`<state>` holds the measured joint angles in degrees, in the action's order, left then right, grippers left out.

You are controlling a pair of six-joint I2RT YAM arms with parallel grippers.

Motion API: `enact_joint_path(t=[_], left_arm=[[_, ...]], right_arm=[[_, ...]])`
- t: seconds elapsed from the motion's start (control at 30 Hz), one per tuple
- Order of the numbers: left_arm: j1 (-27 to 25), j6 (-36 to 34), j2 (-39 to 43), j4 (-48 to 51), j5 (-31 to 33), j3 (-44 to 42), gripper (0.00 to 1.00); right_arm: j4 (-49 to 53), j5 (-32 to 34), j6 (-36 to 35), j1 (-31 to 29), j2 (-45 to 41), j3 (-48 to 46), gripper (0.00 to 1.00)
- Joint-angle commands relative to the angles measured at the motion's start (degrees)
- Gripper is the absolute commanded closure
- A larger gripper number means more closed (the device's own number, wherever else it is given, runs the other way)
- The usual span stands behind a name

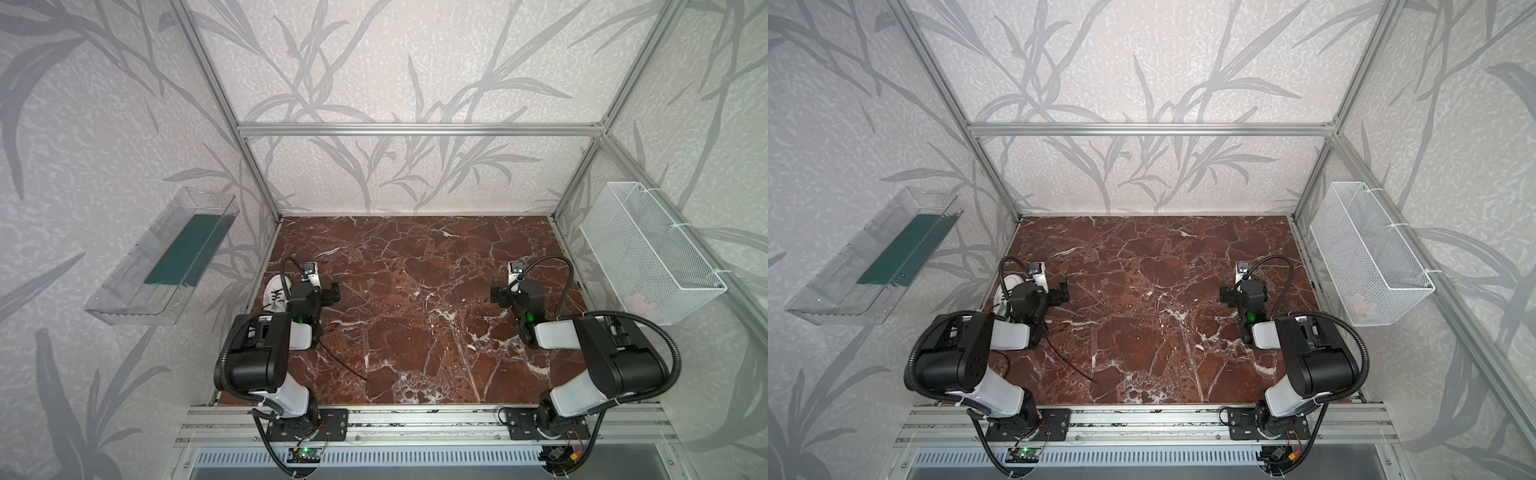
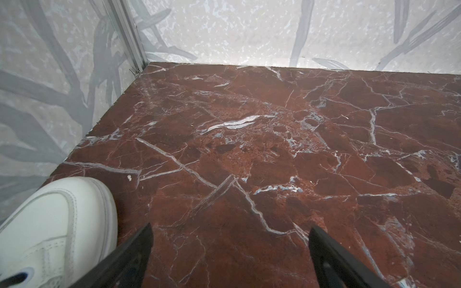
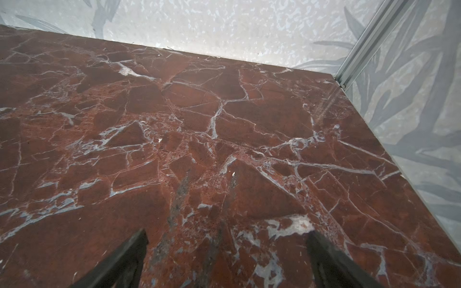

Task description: Tie the shoes

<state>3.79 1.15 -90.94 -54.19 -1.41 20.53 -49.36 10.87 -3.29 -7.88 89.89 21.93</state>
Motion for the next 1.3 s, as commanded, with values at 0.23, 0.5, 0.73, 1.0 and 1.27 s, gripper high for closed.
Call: enact_joint_path(t=[0.23,0.5,0.73,1.0,1.27], left_arm=[[-0.02,0.26,1.29,0.09,-0.26,0.98,0.01],[-0.01,0.26,1.29,0.08,-0.3,0.92,0.01],[0.07,0.66,1.33,0.22,0.81,1.04,0.01],[-0.05,1.16,1.29,0.38,2.68,1.08,0.01],[-1.05,3.99,15.36,18.99,12.81,5.32,0.01]], right_arm=[[-0.56,0.11,0.2,0.04,-1.27,0.74,0.01],[-0.56,0.11,0.17,0.06,-1.28,0.75,0.01],[-0.56,0.12,0.21,0.06,-1.3,0.68,0.01],[-0.54,0.11,0.19,0.06,-1.25,0.74,0.01],[-1.61,0.0,0.2,0.23,-1.59,0.57,0.01]])
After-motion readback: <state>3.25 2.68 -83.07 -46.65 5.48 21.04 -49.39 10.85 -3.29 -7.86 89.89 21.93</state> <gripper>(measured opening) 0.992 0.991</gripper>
